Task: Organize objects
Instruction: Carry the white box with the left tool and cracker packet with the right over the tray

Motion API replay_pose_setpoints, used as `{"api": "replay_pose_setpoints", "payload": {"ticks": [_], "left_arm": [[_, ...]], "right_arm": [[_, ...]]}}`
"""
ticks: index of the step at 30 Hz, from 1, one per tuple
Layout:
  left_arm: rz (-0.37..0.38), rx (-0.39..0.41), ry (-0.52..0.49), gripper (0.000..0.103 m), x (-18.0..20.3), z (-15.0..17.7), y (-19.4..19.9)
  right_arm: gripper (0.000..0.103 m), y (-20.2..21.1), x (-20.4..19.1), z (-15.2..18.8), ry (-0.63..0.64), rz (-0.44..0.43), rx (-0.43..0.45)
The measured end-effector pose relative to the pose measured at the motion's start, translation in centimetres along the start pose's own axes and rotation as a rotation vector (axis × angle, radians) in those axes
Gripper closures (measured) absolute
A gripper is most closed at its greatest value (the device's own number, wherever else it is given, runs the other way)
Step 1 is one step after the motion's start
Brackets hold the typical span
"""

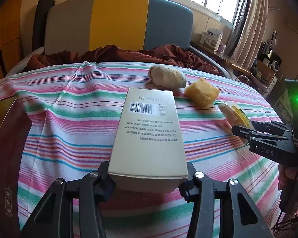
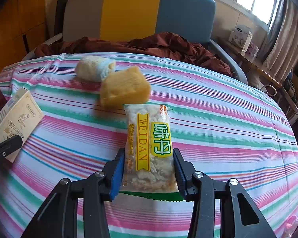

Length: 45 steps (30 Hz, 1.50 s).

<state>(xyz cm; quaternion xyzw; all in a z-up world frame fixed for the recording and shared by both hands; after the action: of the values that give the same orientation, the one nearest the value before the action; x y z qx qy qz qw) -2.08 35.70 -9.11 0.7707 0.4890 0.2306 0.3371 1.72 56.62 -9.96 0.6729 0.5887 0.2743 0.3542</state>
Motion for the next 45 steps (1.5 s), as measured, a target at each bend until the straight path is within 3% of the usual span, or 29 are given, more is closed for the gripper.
{"api": "replay_pose_setpoints", "payload": {"ticks": [15, 21, 28, 39, 45], "left_arm": [[0.023, 0.001, 0.095, 0.053, -2.9, 1.2, 1.5], [0.058, 0.024, 0.113, 0.053, -4.3, 1.8, 4.0], [0.075, 0.062, 0.143, 0.053, -7.4, 1.0, 7.3], [-0.034, 0.096, 0.266, 0.053, -17.3, -1.5, 9.5], [-0.085, -0.041, 0.278, 0.053, -20.6, -1.8, 6.0]], "right_arm": [[0.057, 3.2, -6.3, 3.1, -0.053, -0.068, 0.072], [0.057, 3.0, -8.2, 5.3, -0.132, -0.118, 0.064], [0.057, 2.9, -10.8, 5.6, -0.136, -0.147, 0.074], [0.057, 3.4, -14.5, 4.8, -0.107, -0.183, 0.1], [0.057, 3.7, -15.9, 4.5, -0.101, -0.199, 0.108]]}}
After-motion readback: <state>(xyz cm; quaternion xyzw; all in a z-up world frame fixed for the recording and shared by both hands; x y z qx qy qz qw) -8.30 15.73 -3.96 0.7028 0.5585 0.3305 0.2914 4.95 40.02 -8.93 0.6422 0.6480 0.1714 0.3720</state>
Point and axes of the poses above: each gripper's, at about its wrist camera, not at the fingertips, and y roughly against the way its jaws point, x to its right, z to its underside, the point moved 3 cm from there along -y, roughly the way its jaws point, and after that the axes turned 11 degrees about -z, right-handed, at the moved point
